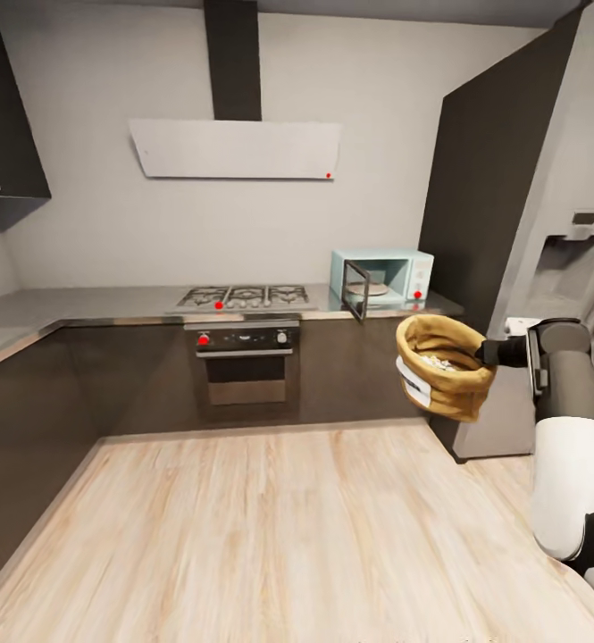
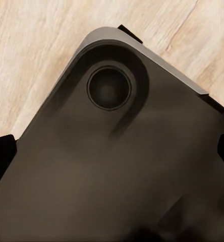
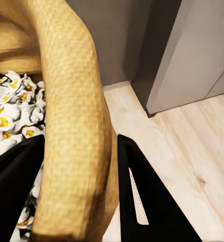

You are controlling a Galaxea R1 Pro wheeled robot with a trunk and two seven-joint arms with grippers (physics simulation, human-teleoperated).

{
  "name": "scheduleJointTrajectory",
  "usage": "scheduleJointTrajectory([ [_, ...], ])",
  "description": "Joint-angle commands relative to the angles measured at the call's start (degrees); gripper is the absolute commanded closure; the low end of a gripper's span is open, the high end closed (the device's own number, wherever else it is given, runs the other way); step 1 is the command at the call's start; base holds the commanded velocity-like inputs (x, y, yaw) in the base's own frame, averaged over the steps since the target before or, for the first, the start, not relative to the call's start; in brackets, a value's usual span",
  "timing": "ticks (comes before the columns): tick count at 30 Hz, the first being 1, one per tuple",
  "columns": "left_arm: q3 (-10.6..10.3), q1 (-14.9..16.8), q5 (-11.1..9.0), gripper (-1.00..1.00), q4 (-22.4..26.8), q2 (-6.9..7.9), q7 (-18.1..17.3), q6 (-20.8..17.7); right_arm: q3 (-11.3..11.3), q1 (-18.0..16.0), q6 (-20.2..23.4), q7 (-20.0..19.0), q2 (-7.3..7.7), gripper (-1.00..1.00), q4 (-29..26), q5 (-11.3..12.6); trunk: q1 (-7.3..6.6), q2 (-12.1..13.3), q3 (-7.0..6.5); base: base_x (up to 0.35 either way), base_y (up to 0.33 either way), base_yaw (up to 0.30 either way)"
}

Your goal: In the kitchen, take the popcorn bag from the countertop, put it into the microwave, and heat it until the popcorn is cooked so the cooked popcorn ends up inside the bag.

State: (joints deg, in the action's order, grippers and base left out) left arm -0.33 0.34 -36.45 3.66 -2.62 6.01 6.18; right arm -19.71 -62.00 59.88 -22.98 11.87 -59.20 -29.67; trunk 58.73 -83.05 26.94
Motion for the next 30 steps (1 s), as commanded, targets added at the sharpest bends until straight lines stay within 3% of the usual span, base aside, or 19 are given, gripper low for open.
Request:
scheduleJointTrajectory([
  [1, 0.0, 0.0, 0.0, -1.0, 0.2, -0.12, 0.2, 0.1, -0.1, -0.1, 0.1, -0.6, -0.01, 1.0, 0.0, -0.6, 0.0, 0.0, 0.06, -0.001, -0.002, -0.297],
  [3, -1.1, 0.0, 0.0, -1.0, 0.1, -0.43, 0.3, 0.1, -0.1, -0.1, 0.1, -0.6, -0.01, 1.0, 0.0, -0.6, 0.0, 0.0, 0.06, 0.029, -0.011, -0.297],
  [7, -7.4, 0.0, -0.2, -1.0, 0.0, -0.64, 0.3, -0.5, -0.1, -0.1, 0.1, -0.6, -0.01, 1.0, -0.2, -0.6, 0.0, 0.0, 0.06, 0.198, -0.13, -0.297],
  [9, -8.4, 0.0, -0.2, -1.0, -0.1, -0.61, 0.4, -0.7, 0.0, -0.1, 0.1, -0.7, -0.05, 1.0, -0.3, -0.5, 0.0, 0.0, 0.06, 0.242, -0.163, -0.296],
  [13, -8.8, 0.0, -0.6, -1.0, -0.1, -0.49, 0.4, -0.8, 0.2, -0.1, 0.1, -0.7, -0.14, 1.0, -0.8, -0.3, 0.0, 0.0, 0.06, 0.247, -0.173, -0.221],
  [27, -8.6, 0.0, -1.3, -1.0, -0.2, -0.37, 0.4, -0.7, 0.6, -0.1, 0.1, -1.0, -1.57, 1.0, -0.6, 0.1, 0.0, 0.0, 0.06, 0.248, -0.189, -0.007],
  [28, -8.6, 0.0, -1.3, -1.0, -0.2, -0.37, 0.4, -0.7, 0.7, -0.1, 0.1, -1.0, -1.77, 1.0, -0.6, 0.1, 0.0, 0.0, 0.06, 0.248, -0.189, 0.0],
  [30, -8.6, 0.0, -1.3, -1.0, -0.2, -0.37, 0.4, -0.7, 2.5, -0.1, 0.1, -1.0, -3.55, 1.0, -0.6, 0.1, 0.0, 0.0, 0.06, 0.248, -0.189, 0.0],
])
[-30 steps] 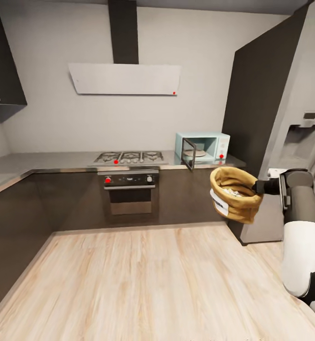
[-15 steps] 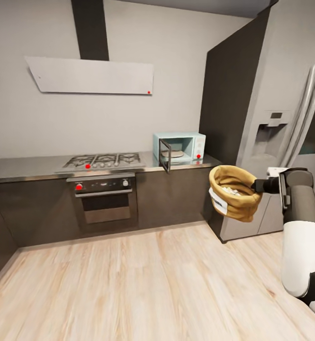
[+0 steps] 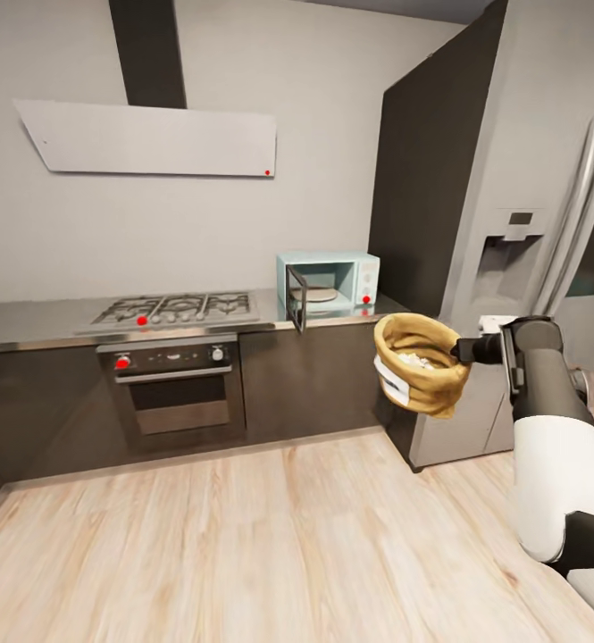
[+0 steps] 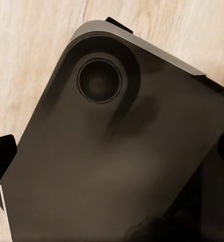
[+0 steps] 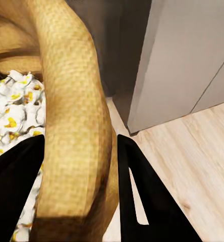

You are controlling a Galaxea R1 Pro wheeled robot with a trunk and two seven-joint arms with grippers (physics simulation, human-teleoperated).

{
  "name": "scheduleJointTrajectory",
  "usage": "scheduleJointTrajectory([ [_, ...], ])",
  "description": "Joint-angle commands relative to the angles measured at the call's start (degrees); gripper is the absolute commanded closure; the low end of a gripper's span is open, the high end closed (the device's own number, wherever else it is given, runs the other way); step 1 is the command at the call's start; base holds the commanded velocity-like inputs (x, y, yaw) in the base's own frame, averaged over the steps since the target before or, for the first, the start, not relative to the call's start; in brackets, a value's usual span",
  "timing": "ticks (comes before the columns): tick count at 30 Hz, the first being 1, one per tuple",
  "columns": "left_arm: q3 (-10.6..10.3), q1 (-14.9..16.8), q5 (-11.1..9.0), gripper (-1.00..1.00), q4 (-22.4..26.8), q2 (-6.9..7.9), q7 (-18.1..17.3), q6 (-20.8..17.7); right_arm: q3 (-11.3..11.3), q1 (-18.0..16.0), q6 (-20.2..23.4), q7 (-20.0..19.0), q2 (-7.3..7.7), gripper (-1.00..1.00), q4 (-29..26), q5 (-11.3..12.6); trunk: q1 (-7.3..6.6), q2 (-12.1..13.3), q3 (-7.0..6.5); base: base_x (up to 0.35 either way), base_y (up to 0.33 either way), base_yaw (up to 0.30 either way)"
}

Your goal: In the kitchen, take the popcorn bag from the countertop, put it into the microwave, and heat it until the popcorn is cooked so the cooked popcorn ends up inside the bag.

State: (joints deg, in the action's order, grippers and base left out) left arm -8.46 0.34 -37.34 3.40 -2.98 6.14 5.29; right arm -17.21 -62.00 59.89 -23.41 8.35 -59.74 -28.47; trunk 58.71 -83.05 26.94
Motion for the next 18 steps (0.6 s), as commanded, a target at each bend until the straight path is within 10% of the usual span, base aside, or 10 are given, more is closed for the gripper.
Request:
scheduleJointTrajectory([
  [1, -0.5, 0.0, -0.4, -1.0, 0.0, -0.01, 0.3, 0.2, 1.1, 0.0, 0.1, -0.6, -0.67, 1.0, 0.0, -1.1, 0.02, 0.0, 0.06, 0.248, -0.189, 0.0],
  [18, -0.4, 0.0, -0.4, -1.0, 0.0, 0.08, 0.3, 0.2, 3.3, 0.0, 0.1, -0.6, -4.52, 1.0, 0.0, -1.1, 0.02, 0.0, 0.06, 0.248, -0.189, 0.078],
])
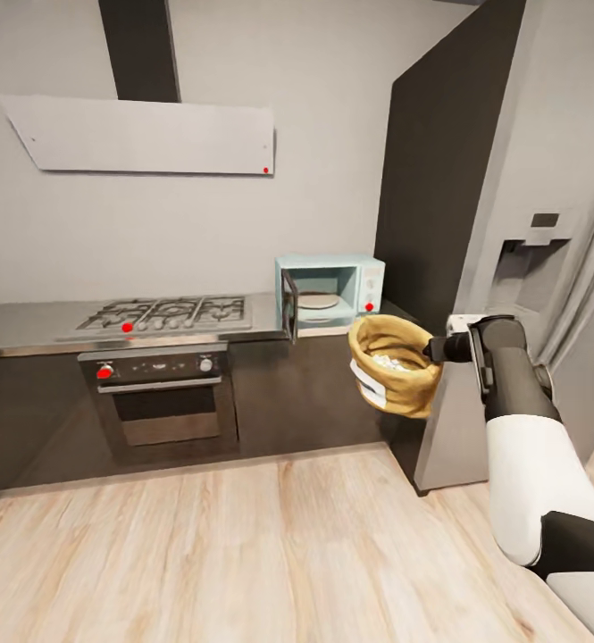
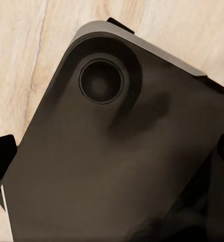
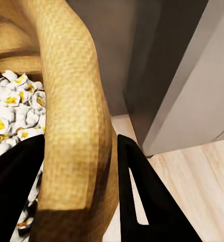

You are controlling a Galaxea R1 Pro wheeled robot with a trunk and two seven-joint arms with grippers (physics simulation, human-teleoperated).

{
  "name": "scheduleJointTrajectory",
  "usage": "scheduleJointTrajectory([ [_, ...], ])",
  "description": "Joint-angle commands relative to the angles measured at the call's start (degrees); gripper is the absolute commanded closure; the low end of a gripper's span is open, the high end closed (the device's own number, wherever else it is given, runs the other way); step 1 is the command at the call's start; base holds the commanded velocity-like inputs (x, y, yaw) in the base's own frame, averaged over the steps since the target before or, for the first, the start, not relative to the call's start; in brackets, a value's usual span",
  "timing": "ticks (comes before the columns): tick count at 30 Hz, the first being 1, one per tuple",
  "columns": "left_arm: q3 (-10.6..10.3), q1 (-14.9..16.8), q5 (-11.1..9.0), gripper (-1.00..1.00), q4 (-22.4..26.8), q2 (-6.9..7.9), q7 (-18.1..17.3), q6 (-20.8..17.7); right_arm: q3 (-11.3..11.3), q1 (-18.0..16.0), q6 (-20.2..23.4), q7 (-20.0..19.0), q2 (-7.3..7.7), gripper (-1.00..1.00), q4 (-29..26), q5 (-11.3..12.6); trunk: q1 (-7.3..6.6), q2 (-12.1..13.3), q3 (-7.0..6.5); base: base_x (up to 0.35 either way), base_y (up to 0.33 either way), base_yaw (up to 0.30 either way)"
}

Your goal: In the kitchen, take the popcorn bag from the countertop, put it into the microwave, and heat it until the popcorn is cooked so the cooked popcorn ends up inside the bag.

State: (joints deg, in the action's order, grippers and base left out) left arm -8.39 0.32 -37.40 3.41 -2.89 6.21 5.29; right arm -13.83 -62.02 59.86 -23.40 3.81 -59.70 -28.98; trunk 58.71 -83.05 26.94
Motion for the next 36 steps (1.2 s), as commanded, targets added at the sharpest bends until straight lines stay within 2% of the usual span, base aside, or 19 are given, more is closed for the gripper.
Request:
scheduleJointTrajectory([
  [1, -0.5, 0.0, -0.4, -1.0, 0.0, -0.01, 0.3, 0.2, -0.1, 0.0, 0.1, -0.6, -0.01, 1.0, -0.1, -0.6, 0.02, 0.0, 0.06, 0.248, -0.189, 0.276],
  [6, -0.4, 0.0, -0.4, -1.0, 0.0, 0.07, 0.3, 0.2, -0.1, 0.0, 0.1, -0.7, -0.17, 1.0, 0.0, -0.6, 0.02, 0.0, 0.06, 0.264, -0.169, 0.278],
  [8, -0.4, 0.0, -0.4, -1.0, 0.0, 0.07, 0.3, 0.2, -0.6, 0.0, 0.1, -0.7, -1.74, 1.0, 0.3, -0.6, 0.02, 0.0, 0.06, 0.29, -0.135, 0.279],
  [9, -0.4, 0.0, -0.4, -1.0, 0.0, 0.08, 0.3, 0.2, -1.7, 0.0, 0.1, -0.5, -3.33, 1.0, 0.4, -0.7, 0.02, 0.0, 0.06, 0.292, -0.132, 0.279],
  [10, -0.4, 0.0, -0.4, -1.0, 0.0, 0.08, 0.3, 0.2, -2.8, 0.0, 0.1, -0.3, -4.05, 1.0, 0.5, -0.7, 0.02, 0.0, 0.06, 0.292, -0.131, 0.279],
  [13, -0.4, 0.0, -0.4, -1.0, 0.0, 0.07, 0.3, 0.2, -5.8, 0.0, 0.1, 0.1, -5.3, 1.0, 0.5, -0.8, 0.02, 0.0, 0.06, 0.293, -0.132, 0.279],
  [17, -0.4, 0.0, -0.4, -1.0, 0.0, 0.07, 0.3, 0.4, -6.4, 0.0, 0.1, 0.6, -5.55, 1.0, 0.5, -0.8, 0.02, 0.0, 0.06, 0.293, -0.139, 0.284],
  [25, -0.3, 0.0, -0.3, -1.0, 0.0, 0.08, 0.3, 0.7, -6.4, 0.0, 0.1, 0.6, -4.32, 1.0, 0.0, -0.9, 0.02, 0.0, 0.06, 0.211, -0.118, 0.251],
  [31, -0.3, 0.0, -0.3, -1.0, 0.0, 0.08, 0.3, 0.7, -6.2, 0.0, 0.1, 0.6, -0.51, 1.0, -0.1, -1.0, 0.02, 0.0, 0.06, 0.006, -0.004, 0.014],
  [36, -0.3, 0.0, -0.3, -1.0, 0.0, 0.08, 0.3, 0.7, -6.1, 0.0, 0.1, 0.7, -0.05, 1.0, -0.1, -1.1, 0.02, 0.0, 0.06, 0.0, 0.0, 0.0],
])
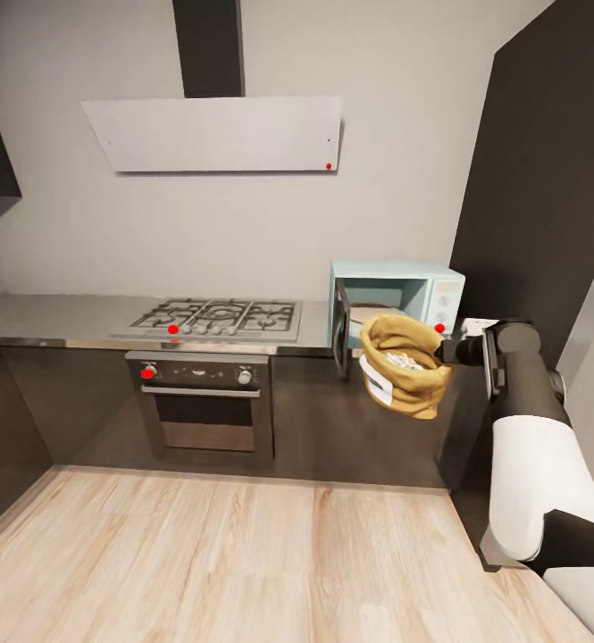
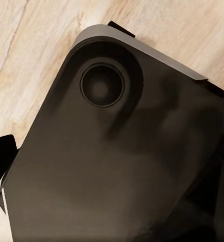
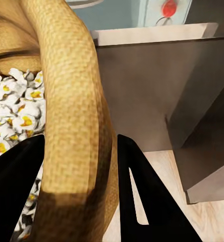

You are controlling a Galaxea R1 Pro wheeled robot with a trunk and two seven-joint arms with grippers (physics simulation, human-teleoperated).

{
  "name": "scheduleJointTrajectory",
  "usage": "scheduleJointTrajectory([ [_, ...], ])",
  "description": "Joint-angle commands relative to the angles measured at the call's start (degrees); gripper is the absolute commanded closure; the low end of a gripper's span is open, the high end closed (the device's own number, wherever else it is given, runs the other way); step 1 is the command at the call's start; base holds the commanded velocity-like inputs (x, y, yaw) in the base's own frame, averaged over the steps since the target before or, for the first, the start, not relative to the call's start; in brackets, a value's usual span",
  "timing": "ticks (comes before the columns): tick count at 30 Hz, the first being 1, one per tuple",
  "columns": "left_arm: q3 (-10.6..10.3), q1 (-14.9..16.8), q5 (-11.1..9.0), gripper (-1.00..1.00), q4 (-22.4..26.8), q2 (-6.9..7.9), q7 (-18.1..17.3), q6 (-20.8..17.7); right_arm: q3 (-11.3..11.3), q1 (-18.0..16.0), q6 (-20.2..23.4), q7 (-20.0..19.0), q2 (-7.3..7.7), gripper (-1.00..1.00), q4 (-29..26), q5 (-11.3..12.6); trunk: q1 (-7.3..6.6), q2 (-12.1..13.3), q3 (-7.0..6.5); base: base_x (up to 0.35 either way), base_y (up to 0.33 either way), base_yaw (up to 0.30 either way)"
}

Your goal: In the kitchen, take the popcorn bag from the countertop, put it into the microwave, and heat it until the popcorn is cooked so the cooked popcorn ends up inside the bag.

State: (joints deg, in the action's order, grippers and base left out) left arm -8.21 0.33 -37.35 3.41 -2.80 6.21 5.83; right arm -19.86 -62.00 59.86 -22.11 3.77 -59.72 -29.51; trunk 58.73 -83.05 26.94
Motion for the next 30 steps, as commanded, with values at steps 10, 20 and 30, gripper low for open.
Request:
scheduleJointTrajectory([
  [10, -0.5, 0.0, -0.4, -1.0, 0.1, -0.1, 0.3, 0.0, -0.2, -0.1, 0.1, -0.6, 0.7, 1.0, -0.1, -0.6, 0.0, 0.0, 0.06, 0.053, 0.0, 0.0],
  [20, -0.5, 0.0, -0.4, -1.0, 0.1, -0.01, 0.3, -0.1, -0.2, -0.1, 0.1, -0.4, 1.08, 1.0, -0.2, -0.7, 0.0, 0.0, 0.06, 0.315, -0.003, 0.0],
  [30, -0.3, 0.0, -0.4, -1.0, 0.1, -0.04, 0.3, 0.3, -0.2, -0.1, 0.1, 0.0, 2.19, 1.0, -0.3, -0.7, 0.0, 0.0, 0.06, 0.245, -0.07, 0.0],
])
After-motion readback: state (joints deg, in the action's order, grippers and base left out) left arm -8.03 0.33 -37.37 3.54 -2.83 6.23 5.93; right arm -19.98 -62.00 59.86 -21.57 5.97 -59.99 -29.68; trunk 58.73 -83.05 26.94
